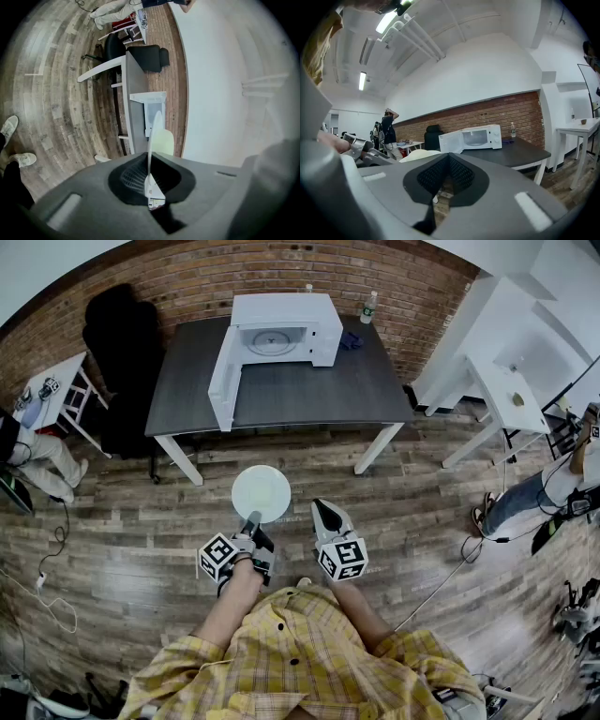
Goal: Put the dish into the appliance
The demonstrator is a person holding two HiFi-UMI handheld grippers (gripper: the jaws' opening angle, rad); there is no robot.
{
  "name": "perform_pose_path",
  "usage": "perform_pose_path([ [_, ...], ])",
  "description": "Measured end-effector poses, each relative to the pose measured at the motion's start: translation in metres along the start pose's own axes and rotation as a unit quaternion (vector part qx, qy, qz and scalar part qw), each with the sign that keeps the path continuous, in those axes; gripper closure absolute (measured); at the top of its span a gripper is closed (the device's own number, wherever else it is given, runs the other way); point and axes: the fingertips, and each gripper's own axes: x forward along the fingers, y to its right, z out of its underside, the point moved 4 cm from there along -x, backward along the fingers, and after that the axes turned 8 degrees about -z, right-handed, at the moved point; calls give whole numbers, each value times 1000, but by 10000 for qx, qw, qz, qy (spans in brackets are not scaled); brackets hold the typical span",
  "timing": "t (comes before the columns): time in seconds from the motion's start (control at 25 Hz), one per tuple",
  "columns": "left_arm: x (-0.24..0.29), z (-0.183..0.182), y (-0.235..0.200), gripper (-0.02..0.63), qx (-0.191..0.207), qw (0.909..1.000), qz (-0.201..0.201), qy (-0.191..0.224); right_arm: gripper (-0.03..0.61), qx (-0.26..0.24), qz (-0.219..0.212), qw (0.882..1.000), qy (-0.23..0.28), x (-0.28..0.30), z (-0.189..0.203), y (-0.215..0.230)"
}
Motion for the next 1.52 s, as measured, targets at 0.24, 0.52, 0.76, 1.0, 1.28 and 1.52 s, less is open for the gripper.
perform_pose_path([
  [0.24, 3, 9, 6, 604, 30, 10000, 5, 45, 575, 44, -75, 10000, -3, -5, 0, 7],
  [0.52, 8, 18, 6, 604, 34, 10000, -15, 68, 575, 102, -211, 9997, 20, -8, 2, 14],
  [0.76, 24, 35, 12, 604, 87, 9999, -3, 61, 575, 74, -342, 9994, 70, -13, -5, 34],
  [1.0, 39, 51, 17, 604, 102, 9998, 22, 183, 575, 12, -440, 9990, 92, -16, -5, 54],
  [1.28, 59, 62, 28, 604, 39, 9992, 126, 368, 575, -110, -639, 9978, 107, -20, -10, 77],
  [1.52, 76, 59, 29, 604, 32, 9993, 68, 371, 575, -31, -689, 9976, 74, -11, -8, 93],
])
